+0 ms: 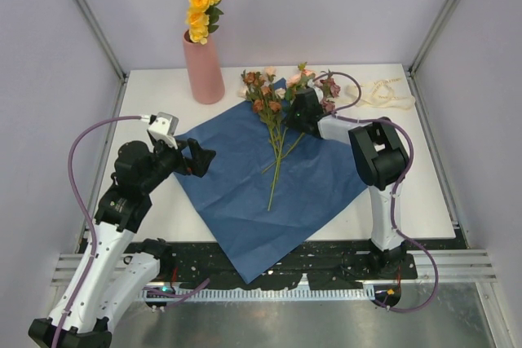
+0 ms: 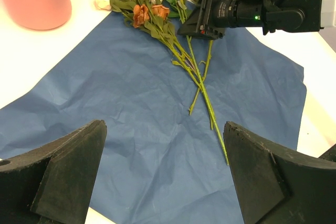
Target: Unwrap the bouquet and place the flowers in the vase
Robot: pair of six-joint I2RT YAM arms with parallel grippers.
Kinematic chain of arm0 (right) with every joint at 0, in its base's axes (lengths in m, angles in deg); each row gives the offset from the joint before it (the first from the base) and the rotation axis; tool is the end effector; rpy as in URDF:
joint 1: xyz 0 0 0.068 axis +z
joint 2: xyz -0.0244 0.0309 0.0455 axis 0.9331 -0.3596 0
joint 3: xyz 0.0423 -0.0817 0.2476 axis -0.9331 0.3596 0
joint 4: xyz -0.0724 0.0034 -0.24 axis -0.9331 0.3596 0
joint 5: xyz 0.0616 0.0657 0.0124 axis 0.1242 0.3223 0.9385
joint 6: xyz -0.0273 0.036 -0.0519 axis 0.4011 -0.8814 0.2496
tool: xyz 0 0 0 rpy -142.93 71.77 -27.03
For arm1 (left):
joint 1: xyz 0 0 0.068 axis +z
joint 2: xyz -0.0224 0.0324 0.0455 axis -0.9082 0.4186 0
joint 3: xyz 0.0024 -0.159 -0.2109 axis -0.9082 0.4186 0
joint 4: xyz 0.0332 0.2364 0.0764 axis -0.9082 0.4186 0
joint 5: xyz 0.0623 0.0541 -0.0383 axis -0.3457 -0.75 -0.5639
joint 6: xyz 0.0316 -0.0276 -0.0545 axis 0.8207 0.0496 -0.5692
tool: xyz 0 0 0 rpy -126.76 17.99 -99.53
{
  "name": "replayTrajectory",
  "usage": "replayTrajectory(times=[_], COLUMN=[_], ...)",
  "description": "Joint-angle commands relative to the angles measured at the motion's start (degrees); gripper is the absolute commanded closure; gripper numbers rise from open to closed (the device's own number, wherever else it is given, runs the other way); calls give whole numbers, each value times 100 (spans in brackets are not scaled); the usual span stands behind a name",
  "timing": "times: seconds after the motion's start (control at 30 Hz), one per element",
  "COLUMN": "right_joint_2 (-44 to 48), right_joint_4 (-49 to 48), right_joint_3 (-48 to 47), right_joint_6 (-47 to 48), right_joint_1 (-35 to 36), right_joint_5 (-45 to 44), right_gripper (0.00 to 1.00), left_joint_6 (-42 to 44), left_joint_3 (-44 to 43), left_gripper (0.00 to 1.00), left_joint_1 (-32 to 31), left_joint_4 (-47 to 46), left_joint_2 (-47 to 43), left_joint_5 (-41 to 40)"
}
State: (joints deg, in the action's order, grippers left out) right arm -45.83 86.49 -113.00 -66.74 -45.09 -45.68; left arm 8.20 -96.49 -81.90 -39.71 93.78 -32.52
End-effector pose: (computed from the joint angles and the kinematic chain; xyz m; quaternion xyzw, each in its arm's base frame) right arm 0.4284 0.1871 0.1331 0.1440 0.8929 0.2163 0.3677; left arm 0.1575 -0.0610 0.3283 0.0997 0.7755 -0.2496 0.5713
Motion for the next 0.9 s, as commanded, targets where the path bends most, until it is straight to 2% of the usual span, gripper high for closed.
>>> replayTrajectory(times=[0.0,0.07,0.3,0.57,0.73,0.87], right_joint_2=[456,624,1476,2654,3584,4341], right_joint_4=[-273,-387,-633,-1387,-2091,-2742], right_joint_3=[117,117,442,1206,1961,2629], right_joint_6=[80,124,326,818,1003,1135], right_joint_1=[25,25,25,33,95,419], right_joint_5=[-130,-33,108,1196,2075,2700], right_gripper=[84,95,94,94,94,95], left_joint_6=[73,91,100,-145,-567,-1129], left_joint_3=[-110,-93,-75,-224,-436,-374], left_gripper=[3,3,4,6,8,8], left_joint_1=[3,3,3,3,3,3], left_joint_4=[-87,-131,-157,-158,-201,-964], left_joint_2=[-64,-100,-117,-3,129,94], left_joint_5=[23,85,68,234,919,1359])
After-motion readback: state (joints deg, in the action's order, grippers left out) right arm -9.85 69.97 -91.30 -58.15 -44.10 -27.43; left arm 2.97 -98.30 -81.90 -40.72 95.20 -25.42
